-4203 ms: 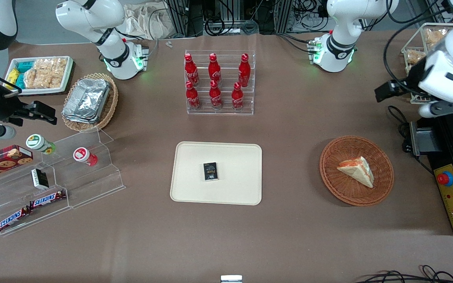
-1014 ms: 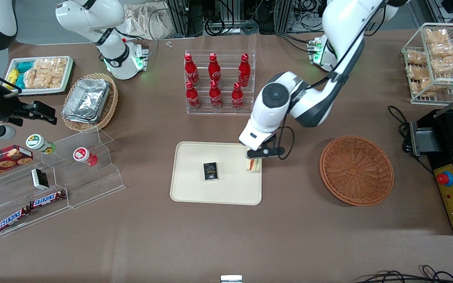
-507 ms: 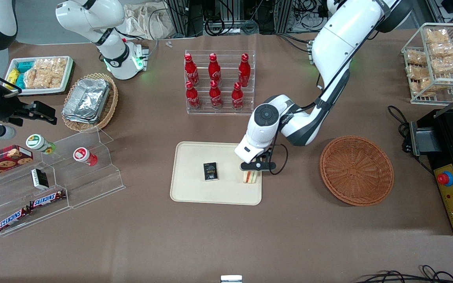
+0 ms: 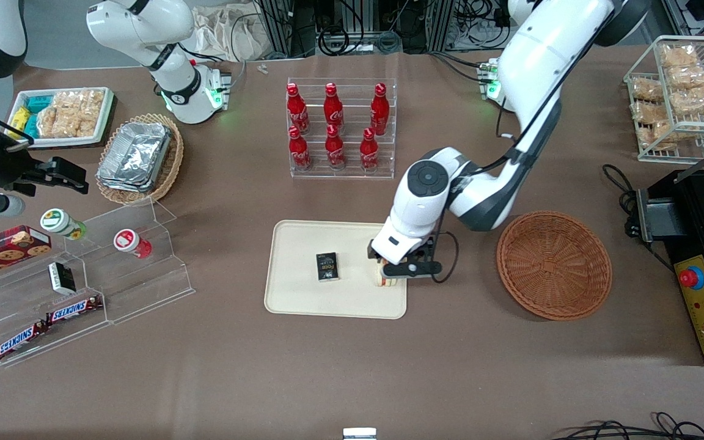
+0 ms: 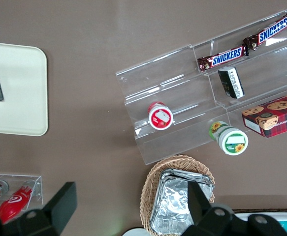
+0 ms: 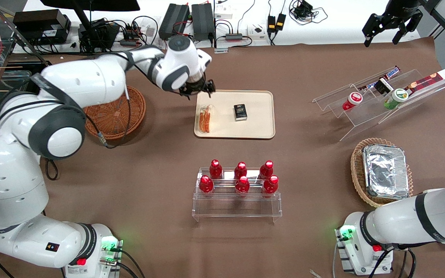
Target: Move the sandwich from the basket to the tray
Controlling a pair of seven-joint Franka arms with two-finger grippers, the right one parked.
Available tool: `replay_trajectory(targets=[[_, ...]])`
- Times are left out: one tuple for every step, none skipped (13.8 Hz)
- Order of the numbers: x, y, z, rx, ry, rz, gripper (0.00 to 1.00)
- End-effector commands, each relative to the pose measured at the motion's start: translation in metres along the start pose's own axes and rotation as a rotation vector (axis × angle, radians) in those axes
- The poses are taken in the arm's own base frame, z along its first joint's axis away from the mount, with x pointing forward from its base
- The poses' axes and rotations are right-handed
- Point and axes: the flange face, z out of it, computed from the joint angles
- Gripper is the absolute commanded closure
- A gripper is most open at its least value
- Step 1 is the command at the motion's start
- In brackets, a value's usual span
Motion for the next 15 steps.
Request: replay_trajectory(targets=[[0.021,-0.028,-0.073,0.074,-0.049,-0.067,0.0],[0.024,-0.034,-0.098,0.085,-0.073,-0.059,0.0],[0.03,-0.047,-0.117,0.093,-0.094,-0.041,0.0],[0.038,-0.067,-0.135,0.092,-0.119,-0.04,0.0],[0.039,-0.082,-0.156,0.093,-0.136,-0.022,0.0],[0.043,-0.104,-0.176,0.107,-0.157,-0.004,0.0],[0.042,-0.122,-0.195,0.115,-0.181,0.019,0.0],[0.045,-0.148,-0.213,0.126,-0.199,0.029,0.0],[0.047,-0.173,-0.23,0.141,-0.215,0.023,0.0],[0.046,-0.197,-0.25,0.136,-0.227,0.021,0.0],[0.045,-0.222,-0.266,0.107,-0.237,0.018,0.0],[0.042,-0.249,-0.281,0.084,-0.229,-0.005,0.0],[0.041,-0.271,-0.291,0.083,-0.217,-0.032,0.0],[0.038,-0.287,-0.3,0.084,-0.212,-0.044,0.0],[0.03,-0.298,-0.308,0.084,-0.204,-0.04,0.0]])
